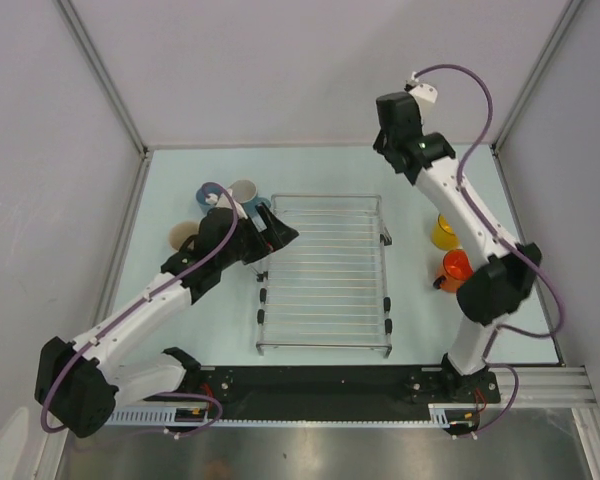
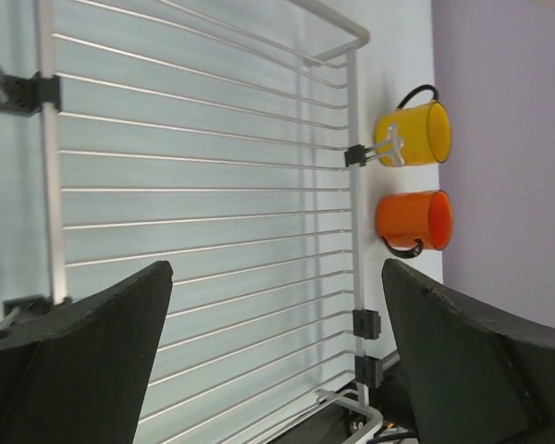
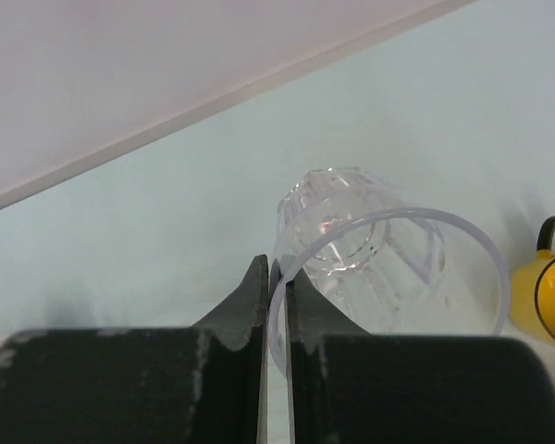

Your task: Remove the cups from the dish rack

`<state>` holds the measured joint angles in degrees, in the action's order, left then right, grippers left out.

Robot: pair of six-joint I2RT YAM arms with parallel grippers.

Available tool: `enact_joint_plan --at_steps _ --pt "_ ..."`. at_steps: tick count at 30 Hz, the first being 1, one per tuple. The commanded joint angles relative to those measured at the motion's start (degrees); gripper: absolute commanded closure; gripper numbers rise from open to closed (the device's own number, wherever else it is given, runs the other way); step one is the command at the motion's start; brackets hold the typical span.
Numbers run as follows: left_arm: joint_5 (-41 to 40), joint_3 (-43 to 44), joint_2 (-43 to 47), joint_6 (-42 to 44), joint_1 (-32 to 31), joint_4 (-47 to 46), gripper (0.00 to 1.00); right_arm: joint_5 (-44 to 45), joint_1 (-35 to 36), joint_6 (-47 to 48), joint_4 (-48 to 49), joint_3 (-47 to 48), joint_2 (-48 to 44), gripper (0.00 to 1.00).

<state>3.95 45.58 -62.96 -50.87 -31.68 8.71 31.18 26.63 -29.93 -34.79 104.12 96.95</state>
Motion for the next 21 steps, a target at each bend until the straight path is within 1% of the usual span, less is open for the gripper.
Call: enact_joint_plan --at_steps 1,2,3,4,5,7,10,14,15,21 --pt "-3.77 0.48 3.19 -1.25 0.30 6.40 0.01 -2.70 -5.00 -0.48 -16.32 20.73 12.27 1.00" --pt "-3.77 0.04 3.37 -1.42 0.30 6.67 0.01 -2.62 -5.45 -0.39 -18.54 24.69 18.57 1.00" --pt "-3.77 -0.58 3.46 -1.68 0.30 7.28 0.01 -2.79 -6.76 -0.48 -20.65 28.56 21.33 1.00" --pt "-5.68 -0.76 3.46 -1.86 0.30 8.42 0.01 -3.05 -7.38 -0.56 -24.24 36.69 24.57 1.00" --pt "-5.88 -0.85 3.28 -1.95 0.30 9.12 0.02 -2.88 -7.82 -0.48 -25.67 39.99 29.04 1.00" --pt "-5.88 -1.20 2.32 -2.21 0.30 9.92 0.02 -2.88 -9.05 -0.65 -27.08 45.01 32.33 1.00" --pt "-5.44 -1.28 0.48 -2.65 0.30 11.24 0.02 -3.75 -10.81 -1.88 -27.09 44.07 34.80 1.00" --pt "-4.38 -1.81 -2.51 -3.80 0.30 11.33 0.03 -4.02 -11.51 -2.59 -26.83 39.34 36.38 1.00" --pt "-2.82 -1.73 -3.22 -3.88 0.30 11.33 0.03 -3.93 -11.60 -2.33 -26.65 38.71 36.64 1.00" --pt "-0.70 -0.23 -8.05 -4.15 0.13 12.03 0.06 -5.25 -11.69 -2.06 -26.21 37.30 38.49 1.00"
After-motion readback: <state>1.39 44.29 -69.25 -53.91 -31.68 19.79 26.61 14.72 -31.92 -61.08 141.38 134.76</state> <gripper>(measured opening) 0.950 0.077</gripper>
